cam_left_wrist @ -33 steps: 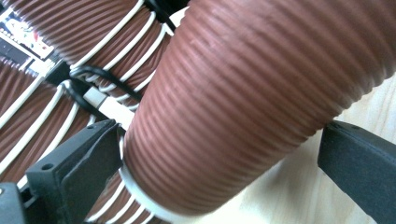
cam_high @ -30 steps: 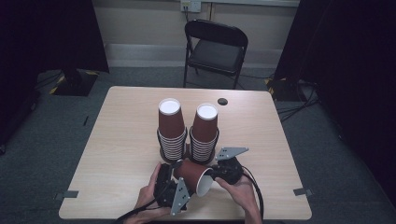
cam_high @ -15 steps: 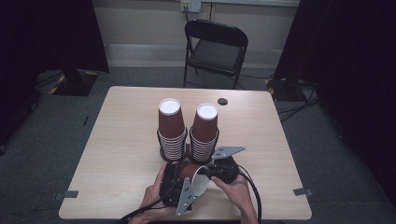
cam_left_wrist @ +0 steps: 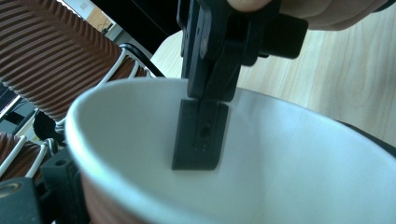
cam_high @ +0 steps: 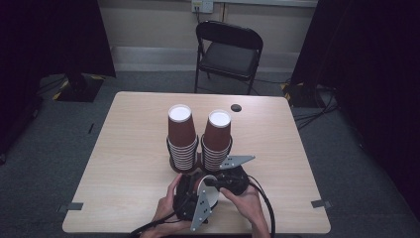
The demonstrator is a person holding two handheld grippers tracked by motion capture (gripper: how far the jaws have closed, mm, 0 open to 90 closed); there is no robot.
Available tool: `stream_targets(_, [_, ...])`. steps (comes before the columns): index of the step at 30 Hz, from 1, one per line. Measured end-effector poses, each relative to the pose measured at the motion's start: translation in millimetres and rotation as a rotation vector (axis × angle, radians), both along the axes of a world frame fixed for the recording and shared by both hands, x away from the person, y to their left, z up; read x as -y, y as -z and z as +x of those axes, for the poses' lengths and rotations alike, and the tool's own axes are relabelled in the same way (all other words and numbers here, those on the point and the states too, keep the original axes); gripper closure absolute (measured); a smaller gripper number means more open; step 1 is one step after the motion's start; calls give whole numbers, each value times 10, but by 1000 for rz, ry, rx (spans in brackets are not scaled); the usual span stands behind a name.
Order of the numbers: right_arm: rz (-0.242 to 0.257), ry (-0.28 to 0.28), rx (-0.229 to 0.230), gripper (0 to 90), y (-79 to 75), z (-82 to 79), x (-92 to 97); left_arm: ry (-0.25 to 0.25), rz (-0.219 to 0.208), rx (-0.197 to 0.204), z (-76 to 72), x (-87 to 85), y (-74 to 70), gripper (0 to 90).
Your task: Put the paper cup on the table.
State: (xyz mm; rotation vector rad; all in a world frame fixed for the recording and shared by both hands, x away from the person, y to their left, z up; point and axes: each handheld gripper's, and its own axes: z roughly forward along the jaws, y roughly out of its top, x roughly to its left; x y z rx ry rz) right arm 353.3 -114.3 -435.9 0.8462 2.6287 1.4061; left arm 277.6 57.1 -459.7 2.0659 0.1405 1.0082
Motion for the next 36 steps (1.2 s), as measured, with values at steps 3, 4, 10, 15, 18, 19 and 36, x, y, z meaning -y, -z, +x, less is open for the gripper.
stream_targets(3, [-5, -2, -8, 878, 4, 1, -13, -1, 5, 1, -8, 6, 7, 41])
stream_targets(4, [-8, 3, -7, 878, 8, -1, -19, 2, -3, -1, -4, -3, 16, 42])
stream_targets(10, [8, 8, -17, 876, 24, -3, -8, 15, 5, -7, -1, -12, -3, 53])
stream_targets(15, [28, 11, -17, 869, 22, 0, 5, 4, -31, -19, 5, -22, -14, 61])
stream_targets(18, [46, 21, -17, 848, 30, 5, 12, 4, -68, -27, 22, -49, -27, 85])
stream_targets(19, [46, 21, -17, 848, 30, 5, 12, 4, -68, -27, 22, -49, -27, 85])
stream_targets(36, [127, 118, 27, 579, 22, 0, 106, -46, -212, -88, 138, -141, -31, 86])
